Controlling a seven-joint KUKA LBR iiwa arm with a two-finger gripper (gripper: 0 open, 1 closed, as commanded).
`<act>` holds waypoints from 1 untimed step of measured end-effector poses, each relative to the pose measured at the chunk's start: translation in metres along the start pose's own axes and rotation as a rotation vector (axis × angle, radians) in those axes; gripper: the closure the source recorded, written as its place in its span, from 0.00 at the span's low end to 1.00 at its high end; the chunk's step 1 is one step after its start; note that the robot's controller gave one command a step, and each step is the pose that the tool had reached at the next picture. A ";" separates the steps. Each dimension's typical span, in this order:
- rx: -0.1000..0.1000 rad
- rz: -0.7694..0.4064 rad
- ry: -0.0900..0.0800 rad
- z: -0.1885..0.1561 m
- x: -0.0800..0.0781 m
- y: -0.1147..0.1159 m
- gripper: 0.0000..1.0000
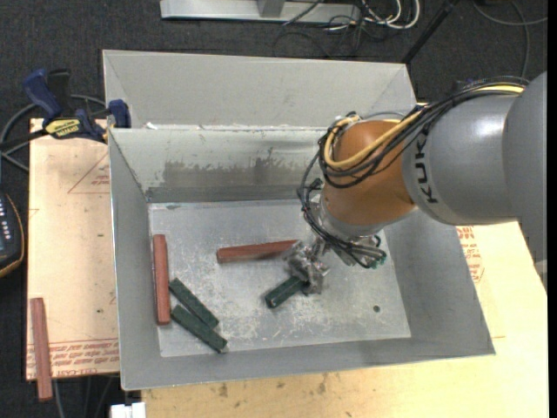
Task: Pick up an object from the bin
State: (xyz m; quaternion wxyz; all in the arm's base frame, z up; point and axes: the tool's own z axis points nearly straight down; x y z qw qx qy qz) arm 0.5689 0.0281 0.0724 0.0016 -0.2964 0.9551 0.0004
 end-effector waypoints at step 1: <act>0.007 0.025 -0.008 -0.182 -0.010 -0.032 1.00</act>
Offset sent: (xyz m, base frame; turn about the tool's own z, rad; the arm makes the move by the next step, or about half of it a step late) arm 0.0234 -0.0207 0.1767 0.0206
